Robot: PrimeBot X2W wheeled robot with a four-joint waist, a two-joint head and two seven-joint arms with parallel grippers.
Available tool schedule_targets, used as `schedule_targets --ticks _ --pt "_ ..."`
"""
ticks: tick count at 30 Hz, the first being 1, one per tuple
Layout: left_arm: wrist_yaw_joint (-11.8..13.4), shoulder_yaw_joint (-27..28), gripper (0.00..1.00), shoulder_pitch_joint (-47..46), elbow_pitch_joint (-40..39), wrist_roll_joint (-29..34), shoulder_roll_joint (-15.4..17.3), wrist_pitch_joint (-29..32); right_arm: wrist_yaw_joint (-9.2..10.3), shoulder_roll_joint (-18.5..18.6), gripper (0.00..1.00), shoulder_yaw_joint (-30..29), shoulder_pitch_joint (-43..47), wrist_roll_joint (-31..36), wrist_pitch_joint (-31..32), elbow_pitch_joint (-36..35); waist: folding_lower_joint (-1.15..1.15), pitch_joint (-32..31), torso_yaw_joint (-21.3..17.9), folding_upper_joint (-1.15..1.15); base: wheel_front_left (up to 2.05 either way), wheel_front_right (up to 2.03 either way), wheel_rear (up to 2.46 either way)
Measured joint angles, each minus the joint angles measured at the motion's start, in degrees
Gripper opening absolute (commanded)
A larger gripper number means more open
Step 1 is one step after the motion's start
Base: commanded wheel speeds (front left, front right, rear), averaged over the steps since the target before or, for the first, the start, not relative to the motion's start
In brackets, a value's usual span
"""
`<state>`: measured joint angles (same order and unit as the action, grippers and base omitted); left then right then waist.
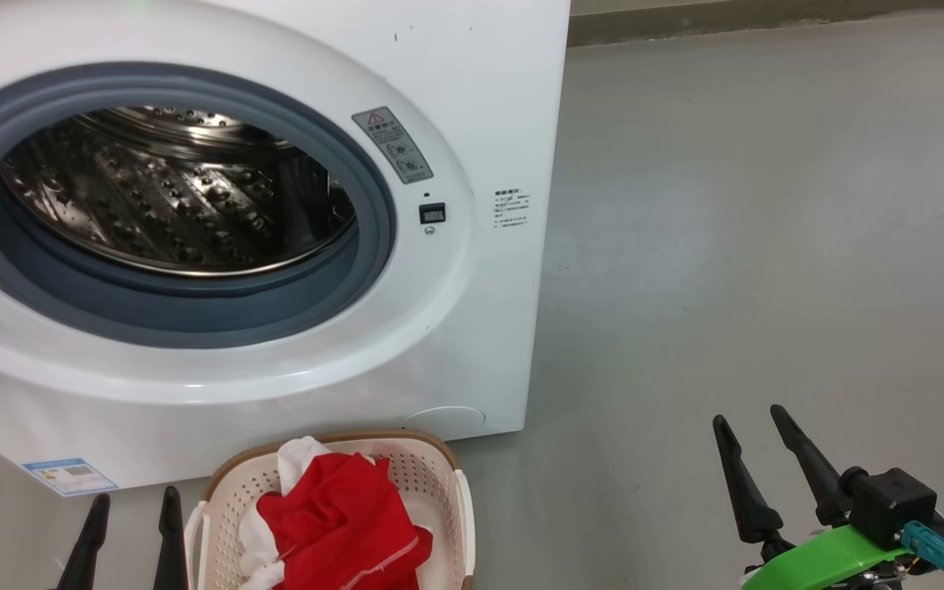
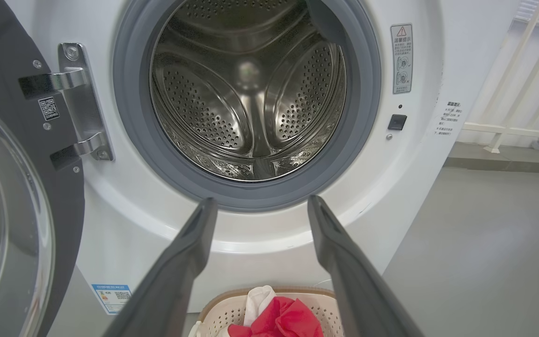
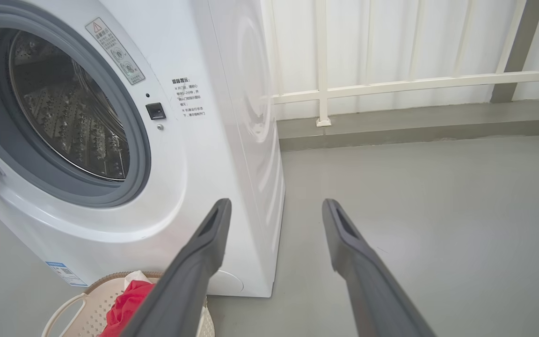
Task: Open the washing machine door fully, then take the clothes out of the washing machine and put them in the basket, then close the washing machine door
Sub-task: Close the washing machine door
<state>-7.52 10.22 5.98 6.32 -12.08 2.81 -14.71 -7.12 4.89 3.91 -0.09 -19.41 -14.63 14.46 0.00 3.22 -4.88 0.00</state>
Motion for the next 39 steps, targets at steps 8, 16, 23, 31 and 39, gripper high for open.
schedule_targets --ticks 8,16,23,31,39 --pt "0.0 -0.1 1.0 0.1 0.0 0.0 0.0 0.0 0.0 0.0 1.0 0.3 0.0 0.0 0.0 0.0 0.0 -0.1 0.2 0.0 -0.02 0.02 0.0" --pt "0.0 -0.1 1.0 0.1 0.2 0.5 0.0 0.0 0.0 0.1 1.0 0.3 0.0 0.0 0.0 0.0 0.0 -0.3 0.3 0.0 -0.77 0.77 0.0" --pt "0.0 -0.1 1.0 0.1 0.2 0.5 -0.1 0.0 0.0 0.2 1.0 0.3 0.0 0.0 0.0 0.0 0.0 -0.1 0.4 0.0 -1.36 1.36 0.0" --pt "0.0 -0.1 1.0 0.1 -0.2 0.4 -0.1 0.0 0.0 0.1 1.0 0.3 0.0 0.0 0.0 0.0 0.0 0.3 0.6 0.0 -1.08 1.08 0.0" --pt "0.0 -0.1 1.0 0.1 -0.4 0.4 -0.1 0.0 0.0 0.1 1.0 0.3 0.0 0.0 0.0 -0.1 0.0 0.4 0.6 0.0 -0.18 0.18 0.0"
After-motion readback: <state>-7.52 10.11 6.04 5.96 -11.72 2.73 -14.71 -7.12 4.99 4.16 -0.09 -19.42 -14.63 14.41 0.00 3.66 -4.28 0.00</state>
